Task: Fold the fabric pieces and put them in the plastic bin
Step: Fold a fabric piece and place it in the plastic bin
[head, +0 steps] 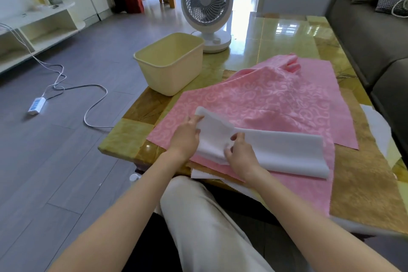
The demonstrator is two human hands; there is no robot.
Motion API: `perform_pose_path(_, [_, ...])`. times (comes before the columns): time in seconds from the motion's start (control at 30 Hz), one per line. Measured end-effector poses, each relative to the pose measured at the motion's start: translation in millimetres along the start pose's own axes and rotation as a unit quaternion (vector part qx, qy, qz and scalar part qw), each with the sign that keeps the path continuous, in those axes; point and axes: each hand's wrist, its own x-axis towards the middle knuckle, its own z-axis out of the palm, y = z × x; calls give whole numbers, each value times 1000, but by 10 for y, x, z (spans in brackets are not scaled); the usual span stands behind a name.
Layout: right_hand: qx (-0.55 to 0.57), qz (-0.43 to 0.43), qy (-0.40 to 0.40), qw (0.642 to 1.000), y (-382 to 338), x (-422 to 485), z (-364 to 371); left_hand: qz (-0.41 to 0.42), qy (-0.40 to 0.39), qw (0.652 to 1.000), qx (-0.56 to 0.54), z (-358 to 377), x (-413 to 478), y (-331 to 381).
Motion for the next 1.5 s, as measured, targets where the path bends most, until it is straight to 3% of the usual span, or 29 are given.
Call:
perform_pose_path(0.2, [-39, -22, -60, 997, -119, -32, 274, -98, -58, 993, 38, -39, -108, -411])
perform_pose_path(0.33, [-74, -32, -62, 995, -92, -37, 319, -111, -74, 989, 65, 44, -147, -516])
perform_pose_path(0.43, [-121, -51, -64, 989, -74, -47, 284, -112, -68, 987, 97, 68, -144, -541])
perform_pose_path(0.53, [-168, -75, -31, 982, -18, -89, 200, -108, -43, 973, 199, 59, -136, -459])
perform_pose_path(0.63, [-216, -79, -8, 973, 133, -97, 10, -68, 5, 979, 191, 102, -116, -233])
perform_pose_path(0.8, [-257, -16, -9, 966, 542, -53, -465, 69, -32, 992, 105, 422, -72, 280])
perform_pose_path(1.0, [-235, 12, 36, 971, 899, -58, -848, 94, -186, 959, 193, 847, -73, 612])
perform_pose_path(1.13, [-206, 32, 116, 971, 996, -115, -888, 83, -191, 949, 237, 918, -62, 656])
perform_pose_path(1.23, [-154, 95, 161, 970, 1026, -187, -908, 81, -193, 947, 245, 934, -45, 662])
perform_pose_path(1.5, [-133, 191, 80, 969, 1113, -232, -1033, 90, -172, 942, 273, 1003, -74, 664])
